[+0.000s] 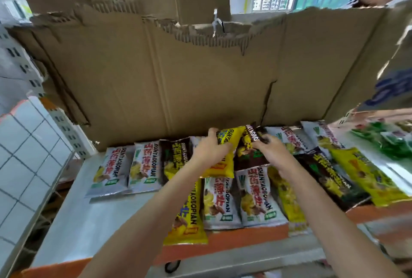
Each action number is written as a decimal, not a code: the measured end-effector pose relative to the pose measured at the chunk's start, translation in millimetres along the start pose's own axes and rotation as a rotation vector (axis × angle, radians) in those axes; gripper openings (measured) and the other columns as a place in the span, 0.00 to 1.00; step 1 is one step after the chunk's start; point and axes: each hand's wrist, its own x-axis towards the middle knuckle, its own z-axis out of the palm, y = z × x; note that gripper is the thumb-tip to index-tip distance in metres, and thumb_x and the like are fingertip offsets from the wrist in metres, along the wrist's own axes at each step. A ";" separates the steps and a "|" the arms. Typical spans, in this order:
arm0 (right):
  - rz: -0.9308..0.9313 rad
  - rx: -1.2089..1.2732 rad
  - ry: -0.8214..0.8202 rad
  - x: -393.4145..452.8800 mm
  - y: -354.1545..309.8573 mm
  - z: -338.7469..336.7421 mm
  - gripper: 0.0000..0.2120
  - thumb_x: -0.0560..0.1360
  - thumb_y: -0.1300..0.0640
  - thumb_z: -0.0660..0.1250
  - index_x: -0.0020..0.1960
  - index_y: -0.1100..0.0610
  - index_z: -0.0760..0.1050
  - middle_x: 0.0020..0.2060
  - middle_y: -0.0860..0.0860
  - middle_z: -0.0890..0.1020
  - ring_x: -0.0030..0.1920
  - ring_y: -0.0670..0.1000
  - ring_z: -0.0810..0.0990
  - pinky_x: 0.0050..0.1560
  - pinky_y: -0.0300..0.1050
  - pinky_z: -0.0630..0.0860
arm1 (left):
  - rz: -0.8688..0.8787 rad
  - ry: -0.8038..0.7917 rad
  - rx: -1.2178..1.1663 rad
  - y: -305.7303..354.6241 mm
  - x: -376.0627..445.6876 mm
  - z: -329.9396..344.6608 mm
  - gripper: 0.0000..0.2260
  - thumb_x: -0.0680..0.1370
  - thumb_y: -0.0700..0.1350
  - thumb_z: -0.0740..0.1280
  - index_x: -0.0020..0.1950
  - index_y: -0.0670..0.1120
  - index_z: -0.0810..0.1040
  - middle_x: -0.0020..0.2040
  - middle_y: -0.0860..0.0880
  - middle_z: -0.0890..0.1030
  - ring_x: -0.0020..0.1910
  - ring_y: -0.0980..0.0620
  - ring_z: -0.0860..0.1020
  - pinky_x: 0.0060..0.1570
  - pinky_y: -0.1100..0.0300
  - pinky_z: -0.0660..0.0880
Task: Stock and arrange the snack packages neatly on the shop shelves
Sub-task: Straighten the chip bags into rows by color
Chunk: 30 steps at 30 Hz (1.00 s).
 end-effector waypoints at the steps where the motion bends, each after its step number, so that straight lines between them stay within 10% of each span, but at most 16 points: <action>1: -0.012 -0.021 0.031 1.7 0.2 -11.1 0.18 0.74 0.52 0.66 0.62 0.59 0.73 0.55 0.53 0.78 0.55 0.54 0.77 0.54 0.49 0.71 | -0.005 -0.016 -0.021 8.6 4.6 8.4 0.27 0.76 0.50 0.63 0.72 0.46 0.58 0.65 0.37 0.69 0.65 0.39 0.68 0.60 0.54 0.66; 8: -0.185 -0.686 0.306 18.6 -12.5 -76.4 0.23 0.77 0.51 0.63 0.69 0.59 0.66 0.64 0.61 0.74 0.64 0.61 0.71 0.60 0.52 0.69 | 0.090 -0.085 -0.250 59.1 25.9 34.3 0.33 0.77 0.54 0.64 0.76 0.47 0.52 0.70 0.40 0.61 0.70 0.43 0.62 0.61 0.58 0.62; 17: -0.443 -0.636 -0.038 -6.0 0.8 -0.9 0.13 0.75 0.62 0.63 0.59 0.62 0.76 0.55 0.58 0.79 0.49 0.54 0.79 0.49 0.45 0.71 | -0.248 -0.014 0.207 -23.9 34.3 29.2 0.34 0.76 0.55 0.64 0.73 0.40 0.53 0.72 0.34 0.53 0.70 0.34 0.55 0.67 0.46 0.59; 23: -0.132 -1.028 -0.068 14.2 3.4 33.8 0.25 0.78 0.43 0.57 0.62 0.64 0.68 0.58 0.62 0.76 0.60 0.61 0.73 0.53 0.51 0.71 | -0.380 -0.042 0.310 -36.3 41.8 34.4 0.44 0.70 0.65 0.66 0.73 0.40 0.51 0.71 0.36 0.57 0.69 0.37 0.57 0.65 0.49 0.62; 27: 0.053 -0.752 -0.095 25.1 7.0 53.5 0.33 0.76 0.46 0.61 0.72 0.63 0.52 0.66 0.61 0.70 0.66 0.62 0.69 0.65 0.56 0.65 | -0.408 0.044 0.158 -33.5 44.0 35.8 0.41 0.71 0.53 0.71 0.72 0.41 0.50 0.70 0.35 0.57 0.69 0.36 0.58 0.66 0.45 0.63; 30: 0.116 -0.450 -0.009 31.4 7.3 52.2 0.29 0.72 0.52 0.70 0.65 0.63 0.62 0.61 0.60 0.75 0.60 0.60 0.74 0.61 0.56 0.70 | -0.132 0.142 0.080 -31.2 38.6 36.3 0.32 0.71 0.40 0.68 0.69 0.39 0.54 0.66 0.35 0.61 0.66 0.34 0.62 0.61 0.45 0.65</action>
